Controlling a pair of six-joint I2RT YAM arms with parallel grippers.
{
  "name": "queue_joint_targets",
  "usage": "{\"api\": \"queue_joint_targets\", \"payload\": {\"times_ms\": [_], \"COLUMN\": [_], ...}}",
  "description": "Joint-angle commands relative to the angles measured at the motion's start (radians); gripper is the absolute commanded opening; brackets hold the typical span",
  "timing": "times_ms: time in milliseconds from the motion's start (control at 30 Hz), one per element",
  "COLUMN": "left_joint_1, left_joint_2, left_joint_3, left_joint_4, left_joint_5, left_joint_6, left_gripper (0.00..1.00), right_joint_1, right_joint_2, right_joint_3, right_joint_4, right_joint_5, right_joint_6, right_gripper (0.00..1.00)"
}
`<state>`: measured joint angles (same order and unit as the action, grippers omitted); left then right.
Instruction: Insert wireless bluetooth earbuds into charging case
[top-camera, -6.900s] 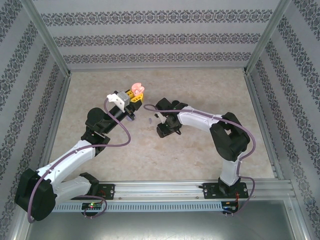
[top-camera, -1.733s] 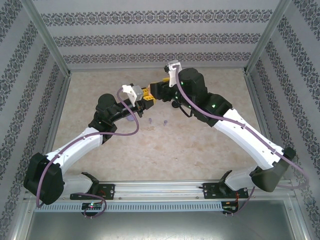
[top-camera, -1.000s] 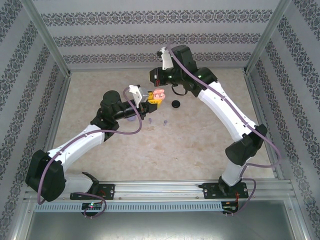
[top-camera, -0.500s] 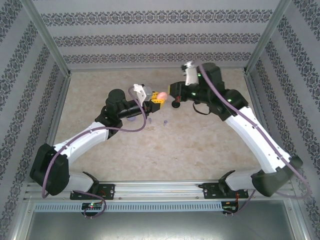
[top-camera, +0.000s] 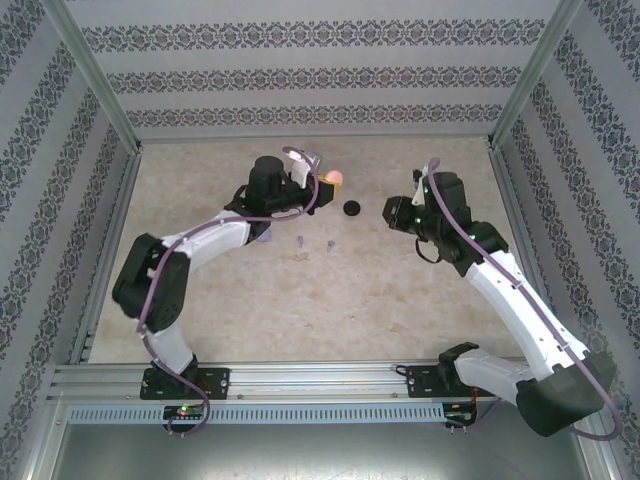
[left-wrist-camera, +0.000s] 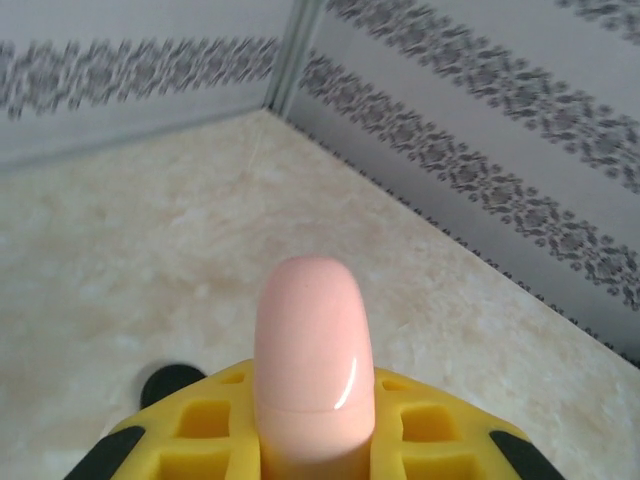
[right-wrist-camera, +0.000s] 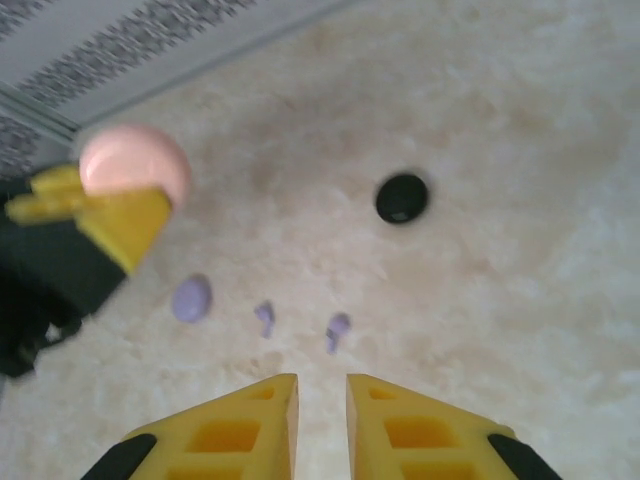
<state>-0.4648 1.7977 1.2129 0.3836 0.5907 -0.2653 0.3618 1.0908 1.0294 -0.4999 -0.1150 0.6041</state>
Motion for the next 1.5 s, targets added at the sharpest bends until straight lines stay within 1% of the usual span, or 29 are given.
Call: {"api": "queue_joint_targets", "payload": {"times_ms": [0, 67, 233, 400, 533, 833, 1033, 1200, 1467], "left_joint_1": [0.043, 0.057, 0.079, 0.081, 0.082, 0.077, 0.068, 0.059, 0.042], "left_joint_2": [0.095, 0.154, 0.296, 0.421, 0.472, 0.529, 0.545, 0.556, 0.594], "left_joint_3": [0.078, 0.124, 0.258, 0.403, 0.469, 0.517, 0.525, 0.529, 0.593], "left_joint_4": [-0.079, -0.087, -0.172, -0.278, -0.375, -0.471, -0.492, -0.502, -0.611], "left_joint_5": [0.025, 0.042, 0.058, 0.093, 0.077, 0.089, 0.092, 0.083, 0.059], "left_joint_6": [-0.202, -0.273, -0.413, -0.482, -0.494, -0.477, -0.466, -0.467, -0.438], "left_gripper": [0.0, 0.0, 0.0, 0.0, 0.0, 0.01, 0.04, 0.09, 0.22], "right_joint_1": [-0.007, -0.007, -0.006, -0.003, 0.004, 0.033, 0.053, 0.068, 0.092], "right_joint_2": [-0.04, -0.059, -0.089, -0.097, -0.095, -0.063, -0.047, -0.042, -0.036], "right_joint_3": [-0.079, -0.125, -0.19, -0.204, -0.203, -0.18, -0.169, -0.157, -0.146], "right_joint_4": [0.046, 0.057, 0.078, 0.088, 0.094, 0.107, 0.113, 0.109, 0.107], "right_joint_5": [0.044, 0.053, 0.066, 0.064, 0.061, 0.063, 0.071, 0.08, 0.094], "right_joint_6": [0.027, 0.035, 0.053, 0.059, 0.061, 0.059, 0.063, 0.063, 0.066], "right_gripper": [0.22, 0.24, 0.25, 0.26, 0.27, 0.29, 0.3, 0.32, 0.34]}}
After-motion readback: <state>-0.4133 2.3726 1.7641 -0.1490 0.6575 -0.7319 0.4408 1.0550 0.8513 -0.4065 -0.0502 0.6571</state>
